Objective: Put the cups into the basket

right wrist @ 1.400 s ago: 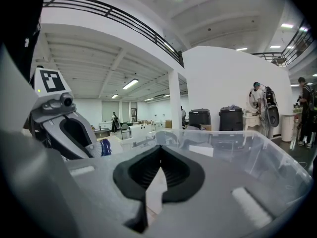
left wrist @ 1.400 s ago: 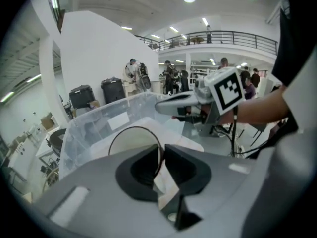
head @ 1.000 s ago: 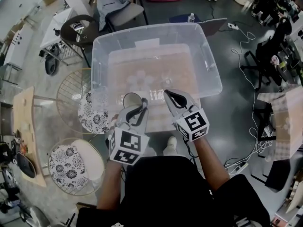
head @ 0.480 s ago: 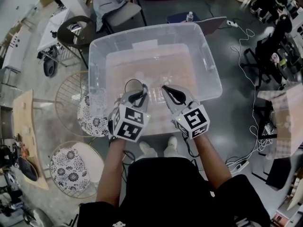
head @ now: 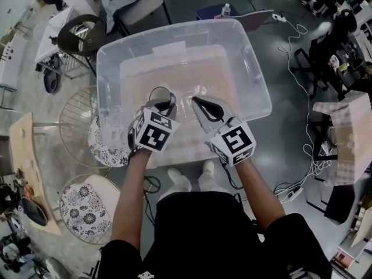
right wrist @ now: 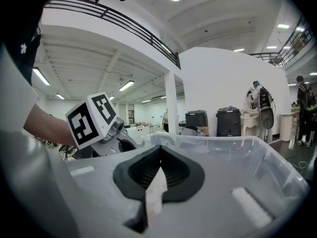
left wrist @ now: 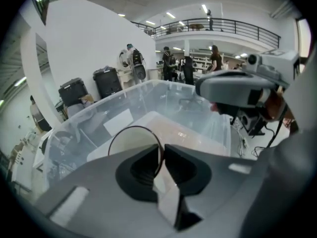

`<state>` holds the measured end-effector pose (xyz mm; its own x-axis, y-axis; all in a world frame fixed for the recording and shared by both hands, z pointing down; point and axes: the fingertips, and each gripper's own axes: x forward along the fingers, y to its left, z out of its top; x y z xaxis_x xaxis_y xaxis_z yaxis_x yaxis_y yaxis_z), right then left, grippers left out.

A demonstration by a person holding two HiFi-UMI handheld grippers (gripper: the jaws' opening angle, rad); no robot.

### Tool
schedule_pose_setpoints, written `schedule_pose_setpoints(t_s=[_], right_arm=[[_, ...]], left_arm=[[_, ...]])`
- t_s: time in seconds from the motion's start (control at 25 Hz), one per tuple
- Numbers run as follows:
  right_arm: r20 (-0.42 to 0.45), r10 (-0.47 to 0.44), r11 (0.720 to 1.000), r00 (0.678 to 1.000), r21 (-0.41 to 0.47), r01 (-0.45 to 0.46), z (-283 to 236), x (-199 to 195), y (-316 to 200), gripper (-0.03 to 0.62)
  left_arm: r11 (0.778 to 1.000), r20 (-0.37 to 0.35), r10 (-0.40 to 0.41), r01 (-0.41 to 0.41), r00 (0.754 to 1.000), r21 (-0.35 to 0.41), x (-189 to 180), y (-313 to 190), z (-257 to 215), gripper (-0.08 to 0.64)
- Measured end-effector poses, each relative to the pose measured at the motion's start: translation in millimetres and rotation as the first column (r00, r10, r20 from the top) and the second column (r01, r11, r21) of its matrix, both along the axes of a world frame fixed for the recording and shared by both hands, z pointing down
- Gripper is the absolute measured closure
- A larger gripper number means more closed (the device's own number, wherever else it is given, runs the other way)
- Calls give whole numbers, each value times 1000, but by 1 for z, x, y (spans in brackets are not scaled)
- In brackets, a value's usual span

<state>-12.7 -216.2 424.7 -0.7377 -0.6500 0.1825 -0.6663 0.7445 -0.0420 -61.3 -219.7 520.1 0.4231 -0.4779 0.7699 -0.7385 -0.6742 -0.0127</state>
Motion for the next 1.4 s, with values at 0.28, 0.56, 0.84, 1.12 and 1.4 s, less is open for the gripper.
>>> schedule_pose_setpoints(t_s=[0.28,0.56,0.84,1.12,1.4], right_arm=[[-3,19,1000,1000,5,-19,1,-4,-19,589],[6,69,998,998,-11,-69,5,5,-39,589],[4,72,997,997,-29,-72,12,-1,-42,589],[7,91,995,996,-33,-91,15,1,-39,589],[1,103,994,995,-38,-103,19,3,-40,589]], left_arm=[[994,6,40,-40,999,-99,-1,-19,26,511],[994,107,38,-27,994,-108,-23,-58,58,511],[982,114,69,-47,991,-183,-20,-64,104,509],[970,87,56,-34,995,-243,-9,-66,146,509],[955,106,93,-59,990,-291,-6,-72,178,506]])
